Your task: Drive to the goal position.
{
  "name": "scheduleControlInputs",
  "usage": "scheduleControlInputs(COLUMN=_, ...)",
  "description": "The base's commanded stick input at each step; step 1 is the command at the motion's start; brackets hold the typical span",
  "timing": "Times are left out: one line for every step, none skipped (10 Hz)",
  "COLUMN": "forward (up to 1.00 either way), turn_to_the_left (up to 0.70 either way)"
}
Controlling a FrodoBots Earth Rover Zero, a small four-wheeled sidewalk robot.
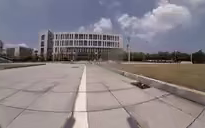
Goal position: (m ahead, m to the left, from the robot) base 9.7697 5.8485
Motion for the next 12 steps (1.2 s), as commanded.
scheduleControlInputs(forward=0.7, turn_to_the_left=0.0)
scheduleControlInputs(forward=0.7, turn_to_the_left=0.0)
scheduleControlInputs(forward=0.7, turn_to_the_left=0.0)
scheduleControlInputs(forward=0.7, turn_to_the_left=0.0)
scheduleControlInputs(forward=0.7, turn_to_the_left=0.0)
scheduleControlInputs(forward=0.7, turn_to_the_left=0.0)
scheduleControlInputs(forward=0.7, turn_to_the_left=0.0)
scheduleControlInputs(forward=0.7, turn_to_the_left=0.0)
scheduleControlInputs(forward=0.7, turn_to_the_left=0.0)
scheduleControlInputs(forward=0.7, turn_to_the_left=0.0)
scheduleControlInputs(forward=0.7, turn_to_the_left=0.0)
scheduleControlInputs(forward=0.7, turn_to_the_left=0.0)
